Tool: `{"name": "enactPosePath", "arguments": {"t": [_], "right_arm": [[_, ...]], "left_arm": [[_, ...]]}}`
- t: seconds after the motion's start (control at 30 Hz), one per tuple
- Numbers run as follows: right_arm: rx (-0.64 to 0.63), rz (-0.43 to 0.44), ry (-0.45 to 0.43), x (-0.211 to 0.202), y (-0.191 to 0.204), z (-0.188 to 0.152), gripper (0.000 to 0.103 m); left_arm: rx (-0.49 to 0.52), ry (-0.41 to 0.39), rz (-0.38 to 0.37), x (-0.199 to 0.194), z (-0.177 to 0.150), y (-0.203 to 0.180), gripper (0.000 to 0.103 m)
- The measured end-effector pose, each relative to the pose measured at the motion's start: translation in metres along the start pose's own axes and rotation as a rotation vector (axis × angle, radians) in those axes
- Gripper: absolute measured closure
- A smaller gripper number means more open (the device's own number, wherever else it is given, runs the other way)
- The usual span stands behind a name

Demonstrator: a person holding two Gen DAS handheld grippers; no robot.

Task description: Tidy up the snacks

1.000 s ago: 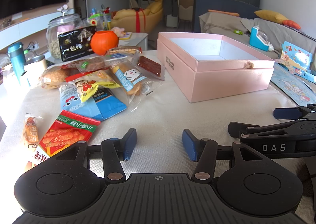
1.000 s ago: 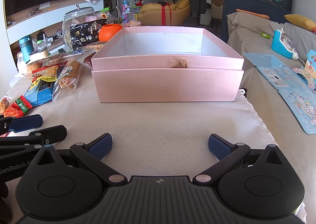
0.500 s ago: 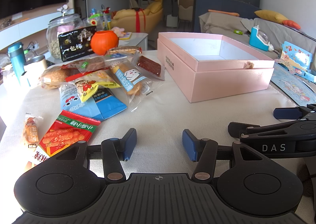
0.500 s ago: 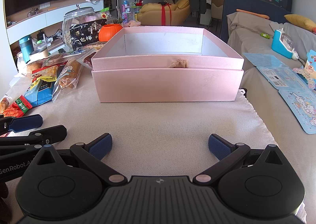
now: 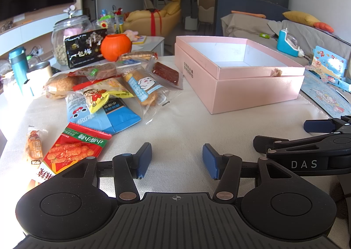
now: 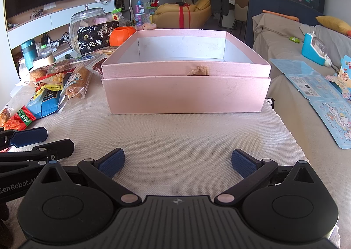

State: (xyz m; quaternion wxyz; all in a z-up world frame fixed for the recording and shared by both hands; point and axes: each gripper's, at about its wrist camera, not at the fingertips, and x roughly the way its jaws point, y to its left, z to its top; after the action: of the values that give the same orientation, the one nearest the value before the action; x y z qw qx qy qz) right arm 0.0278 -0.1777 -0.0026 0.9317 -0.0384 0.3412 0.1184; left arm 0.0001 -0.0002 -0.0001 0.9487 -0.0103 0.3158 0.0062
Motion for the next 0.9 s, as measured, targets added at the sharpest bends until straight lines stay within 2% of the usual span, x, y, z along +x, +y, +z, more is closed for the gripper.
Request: {"name": "enactPosePath", "arguments": {"t": [0.9], "right_arm": [[0.0, 0.0, 0.0, -0.0005, -0.0003, -0.0007, 0.0]], "left_arm": [[0.005, 0.001, 0.0, -0.0016, 0.0007, -0.0012, 0.046]]}}
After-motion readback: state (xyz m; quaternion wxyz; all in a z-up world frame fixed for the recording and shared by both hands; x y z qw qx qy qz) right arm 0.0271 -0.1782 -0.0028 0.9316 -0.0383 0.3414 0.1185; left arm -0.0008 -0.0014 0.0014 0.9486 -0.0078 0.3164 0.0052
